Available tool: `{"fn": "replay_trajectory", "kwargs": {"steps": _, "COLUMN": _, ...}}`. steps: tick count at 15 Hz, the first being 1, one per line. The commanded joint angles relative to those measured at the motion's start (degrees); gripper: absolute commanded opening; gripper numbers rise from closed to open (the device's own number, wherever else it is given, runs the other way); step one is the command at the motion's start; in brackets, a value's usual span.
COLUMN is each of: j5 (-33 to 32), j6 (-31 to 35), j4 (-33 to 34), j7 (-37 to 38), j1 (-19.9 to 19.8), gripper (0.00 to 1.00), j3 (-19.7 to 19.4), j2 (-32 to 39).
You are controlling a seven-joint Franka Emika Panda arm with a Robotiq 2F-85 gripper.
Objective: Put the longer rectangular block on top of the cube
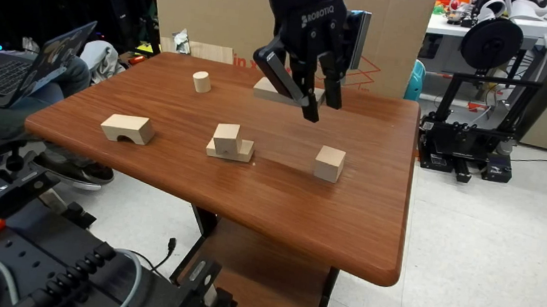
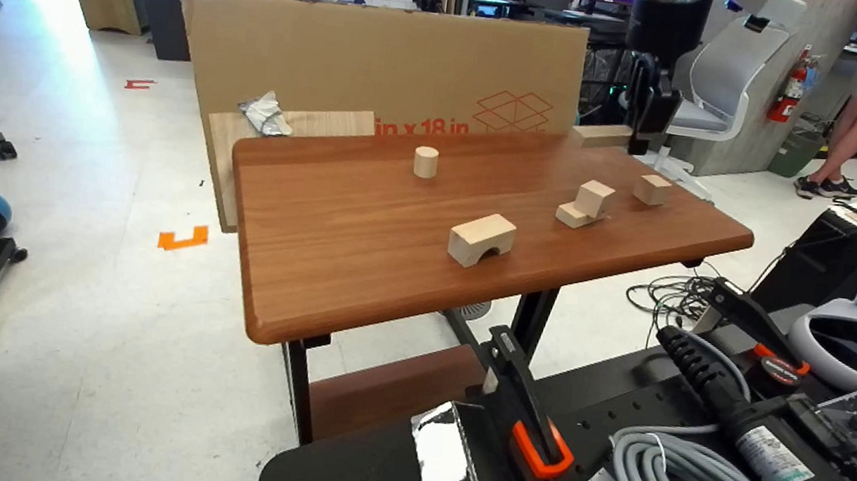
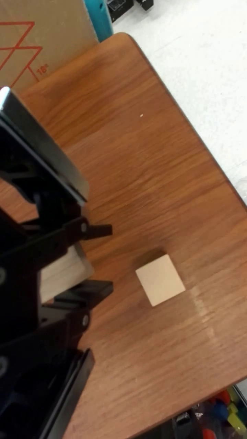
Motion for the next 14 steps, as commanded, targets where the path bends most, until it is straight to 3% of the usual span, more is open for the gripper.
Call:
{"fn": "replay_trajectory", "kwargs": {"steps": 1, "j5": -3.4, "j6": 1.3, "j4": -1.9, "j7": 0.7, "j1": 1.5, "gripper": 0.11, "j3": 0.3, "j2": -1.9}}
{"fn": "replay_trajectory", "kwargs": {"steps": 14, "j5": -4.1, "j6": 0.5, "j4": -7.4, "j7": 0.1, "j1": 2.6, "gripper": 0.11, "j3": 1.6, "j2": -5.2}}
